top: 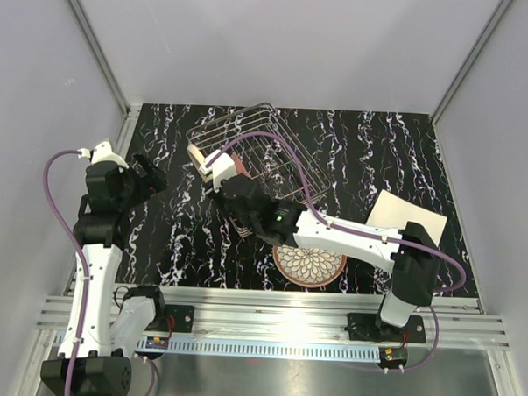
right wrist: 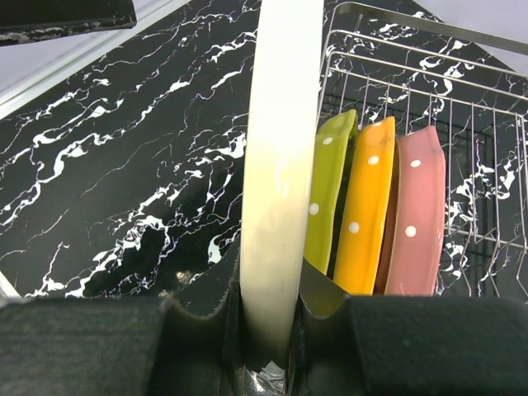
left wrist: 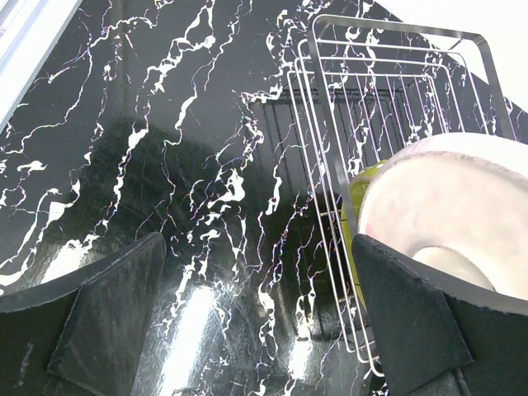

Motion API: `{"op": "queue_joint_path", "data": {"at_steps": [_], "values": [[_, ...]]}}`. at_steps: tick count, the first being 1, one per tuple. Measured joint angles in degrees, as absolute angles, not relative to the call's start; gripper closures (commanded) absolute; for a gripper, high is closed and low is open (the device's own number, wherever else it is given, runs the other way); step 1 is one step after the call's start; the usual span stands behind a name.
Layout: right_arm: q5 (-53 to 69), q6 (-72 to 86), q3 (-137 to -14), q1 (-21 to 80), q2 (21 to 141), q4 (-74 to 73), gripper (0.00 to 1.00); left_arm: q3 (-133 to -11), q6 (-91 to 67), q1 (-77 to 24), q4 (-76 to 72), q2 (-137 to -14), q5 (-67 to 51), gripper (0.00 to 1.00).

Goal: Load the plates into the dish rack

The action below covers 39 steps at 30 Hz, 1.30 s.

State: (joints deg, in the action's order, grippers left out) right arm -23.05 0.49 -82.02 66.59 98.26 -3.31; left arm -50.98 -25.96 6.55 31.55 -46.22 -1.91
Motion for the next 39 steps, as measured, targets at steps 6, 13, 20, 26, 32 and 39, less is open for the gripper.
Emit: {"op": "queue_joint_path", "data": {"at_steps": [6, 13, 20, 26, 32, 39], "values": [[-23.51, 0.56, -82.02, 66.63, 98.54, -2.83, 1.00, -50.98, -25.96, 6.55, 31.55, -46.22, -1.96, 0.01], [-24.67, 0.54, -82.72, 66.70, 99.81, -2.20, 1.00, -50.98, -25.96, 6.59, 31.55, -46.22, -1.98, 0.01], [-25.39, 0.49, -83.44, 66.72, 100.57, -2.37, 1.00, -50.98, -25.96, 6.83, 31.55, -46.22, -2.00, 0.01], [-25.65, -0.16, -85.60, 66.74, 101.95, -4.32, 1.00, -50.98, -25.96, 7.05, 31.55, -46.22, -2.31, 0.01], [-26.00, -0.25, -85.86, 66.61, 102.89, -7.92, 1.00, -50.98, -25.96, 7.29, 31.55, -46.17, -2.55, 0.01], [-25.39, 1.43, -85.89, 66.43, 103.33, -9.02, 1.00, -50.98, -25.96, 7.44, 31.55, -46.06, -2.70, 0.01]]}}
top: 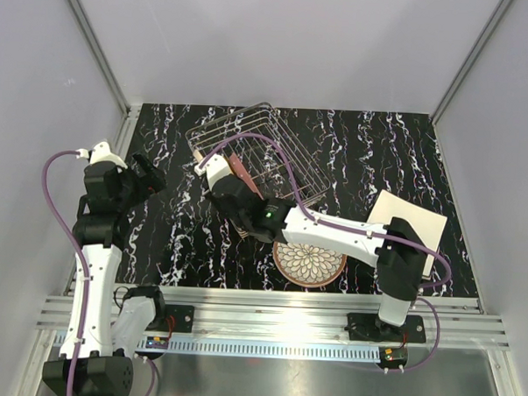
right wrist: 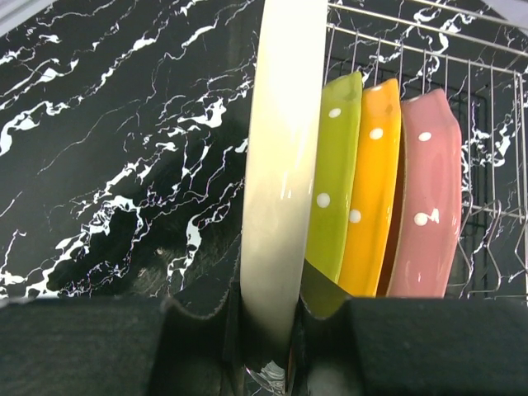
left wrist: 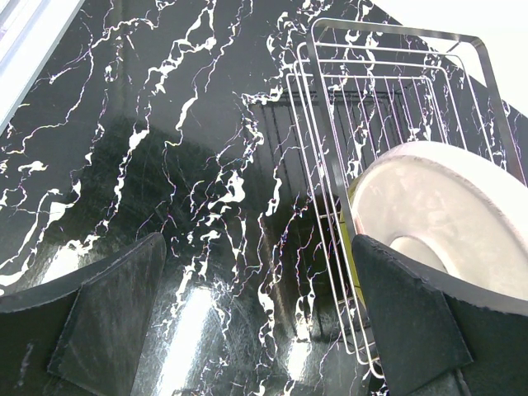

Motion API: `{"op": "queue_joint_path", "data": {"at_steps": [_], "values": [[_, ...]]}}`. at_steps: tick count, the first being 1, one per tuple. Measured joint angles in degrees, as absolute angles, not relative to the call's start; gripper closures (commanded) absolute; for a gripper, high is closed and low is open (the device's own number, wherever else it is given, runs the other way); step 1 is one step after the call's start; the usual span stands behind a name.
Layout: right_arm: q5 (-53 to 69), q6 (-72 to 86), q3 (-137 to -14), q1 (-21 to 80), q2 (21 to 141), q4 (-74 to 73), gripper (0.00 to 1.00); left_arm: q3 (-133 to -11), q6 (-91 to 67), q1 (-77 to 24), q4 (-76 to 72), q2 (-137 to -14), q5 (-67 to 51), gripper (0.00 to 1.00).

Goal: Load the plates into the dish rack

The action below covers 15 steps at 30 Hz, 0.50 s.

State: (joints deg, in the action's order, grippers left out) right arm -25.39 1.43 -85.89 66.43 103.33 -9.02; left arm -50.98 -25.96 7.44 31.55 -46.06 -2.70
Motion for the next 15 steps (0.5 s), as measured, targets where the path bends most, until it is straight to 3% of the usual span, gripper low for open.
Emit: {"op": "queue_joint_path", "data": {"at_steps": [15], "values": [[-22.79, 4.86, -84.40, 64.90, 104.42, -10.63, 1.00, -50.96, -25.96, 7.49, 31.53, -45.74, -2.83, 0.01]]}}
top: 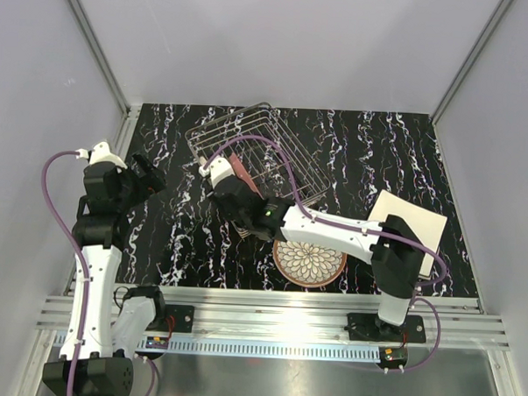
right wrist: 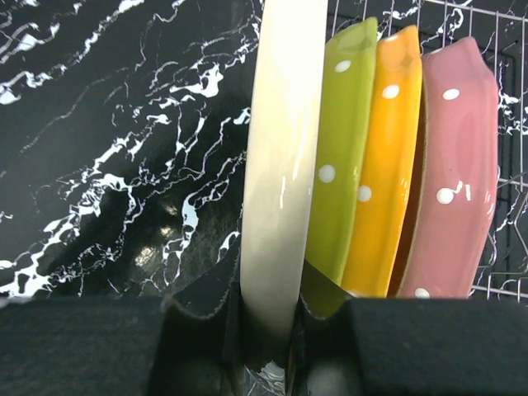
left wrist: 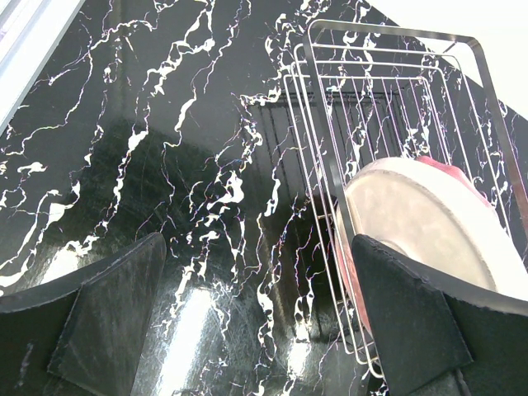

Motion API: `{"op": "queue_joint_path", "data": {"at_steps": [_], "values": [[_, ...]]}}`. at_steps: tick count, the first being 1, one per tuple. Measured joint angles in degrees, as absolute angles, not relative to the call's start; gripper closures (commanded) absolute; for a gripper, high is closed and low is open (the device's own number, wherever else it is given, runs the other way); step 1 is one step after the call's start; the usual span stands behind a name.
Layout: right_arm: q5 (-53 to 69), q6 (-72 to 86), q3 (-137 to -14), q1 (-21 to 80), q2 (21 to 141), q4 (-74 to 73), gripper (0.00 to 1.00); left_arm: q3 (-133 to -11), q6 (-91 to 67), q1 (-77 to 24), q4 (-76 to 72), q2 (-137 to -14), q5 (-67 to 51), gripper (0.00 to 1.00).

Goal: Load the plates into the dish rack

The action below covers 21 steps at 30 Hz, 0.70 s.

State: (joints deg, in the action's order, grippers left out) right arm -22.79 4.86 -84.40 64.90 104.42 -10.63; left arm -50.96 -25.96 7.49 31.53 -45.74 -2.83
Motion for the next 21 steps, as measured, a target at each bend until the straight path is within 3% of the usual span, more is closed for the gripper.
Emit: {"op": "queue_joint_path", "data": {"at_steps": [2, 3, 5, 6, 8, 10, 15, 21], "values": [[-22.83, 4.73, -84.42, 64.90, 104.68, -11.07, 0.89, -50.96, -25.96, 7.49, 31.53, -45.74, -2.83, 0.01], [-22.81, 4.71, -84.42, 64.86, 104.86, -11.46, 0.78, -50.96, -25.96, 7.49, 31.53, -45.74, -2.83, 0.01], [-22.74, 4.78, -84.40, 64.84, 105.16, -12.43, 0.71, -50.96, -25.96, 7.49, 31.53, -45.71, -2.83, 0.01], [-22.55, 4.91, -84.40, 64.84, 105.25, -12.88, 0.56, -50.96, -25.96, 7.49, 31.53, -45.69, -2.83, 0.01], [-19.73, 5.82, -84.36, 64.93, 105.32, -13.10, 0.51, -50.96, -25.96, 7.49, 31.53, -45.65, -2.83, 0.01], [-18.46, 6.09, -84.38, 65.36, 105.32, -12.40, 0.39, -50.96, -25.96, 7.49, 31.53, -45.50, -2.83, 0.01], [-16.47, 6.83, -84.38, 65.47, 105.30, -11.92, 0.34, -50.96, -25.96, 7.49, 31.53, -45.36, -2.83, 0.01], [-14.20, 7.94, -84.40, 65.47, 103.39, -12.47, 0.19, -50.96, -25.96, 7.49, 31.53, -45.36, -2.83, 0.01]]}}
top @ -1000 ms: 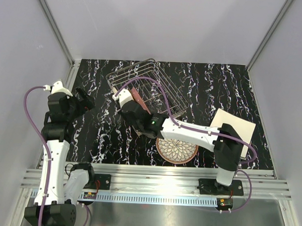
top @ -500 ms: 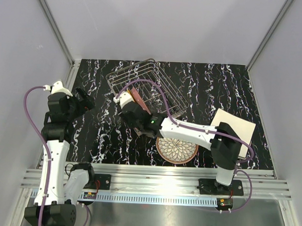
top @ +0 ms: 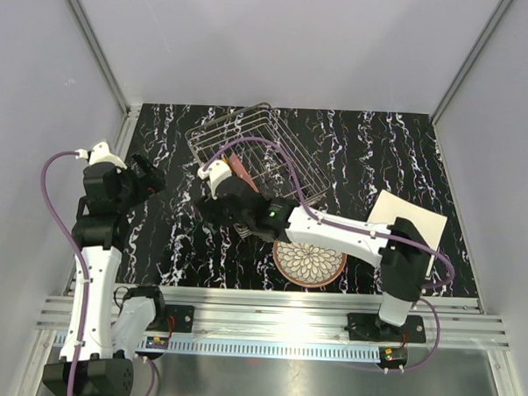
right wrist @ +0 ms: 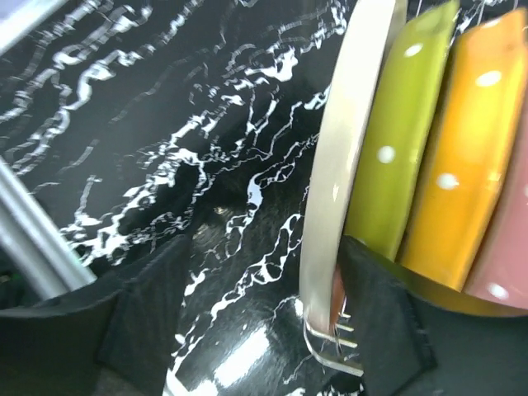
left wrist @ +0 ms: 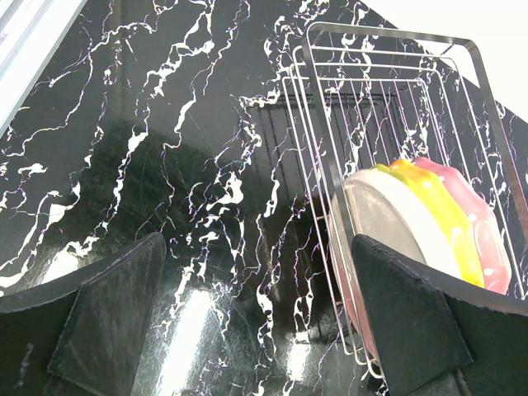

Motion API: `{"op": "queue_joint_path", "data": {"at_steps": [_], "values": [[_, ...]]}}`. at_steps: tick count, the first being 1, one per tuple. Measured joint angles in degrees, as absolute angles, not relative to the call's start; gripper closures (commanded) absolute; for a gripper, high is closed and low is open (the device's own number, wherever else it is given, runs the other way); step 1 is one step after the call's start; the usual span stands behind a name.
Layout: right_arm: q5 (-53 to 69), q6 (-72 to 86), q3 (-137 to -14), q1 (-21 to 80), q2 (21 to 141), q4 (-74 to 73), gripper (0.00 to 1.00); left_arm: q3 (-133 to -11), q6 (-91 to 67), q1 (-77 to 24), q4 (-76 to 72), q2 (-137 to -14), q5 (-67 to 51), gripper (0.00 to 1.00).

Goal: Load the plates into the dish rack

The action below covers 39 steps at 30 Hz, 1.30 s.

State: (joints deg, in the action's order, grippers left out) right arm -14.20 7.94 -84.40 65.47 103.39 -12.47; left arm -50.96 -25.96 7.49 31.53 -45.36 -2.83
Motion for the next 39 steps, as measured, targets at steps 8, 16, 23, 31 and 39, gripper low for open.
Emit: {"op": "queue_joint_path", "data": {"at_steps": [8, 16, 23, 31, 39], "values": [[-13.65, 9.76, -84.93, 65.52, 93.67, -15.25, 0.13, -50.96, -25.96, 7.49, 31.53, -45.36, -2.81, 0.01], [-16.08, 10.96, -80.14, 64.77, 86.85, -15.59, 0.33, -50.15, -25.93, 7.49, 31.42, -45.36, -2.76, 0.01], [-17.47, 14.11, -68.64, 51.68, 77.62, -17.08, 0.31, -50.11, -25.93, 7.49, 31.40, -45.39, -2.76, 0.01], [-16.01, 17.63, -63.37, 32.47, 74.67, -18.63, 0.17, -50.11, -25.93, 7.49, 31.35, -45.41, -2.76, 0.01], [-10.79, 18.74, -62.96, 25.47, 81.17, -18.39, 0.17, -50.11, -25.96, 7.49, 31.35, -45.60, -2.81, 0.01]]}}
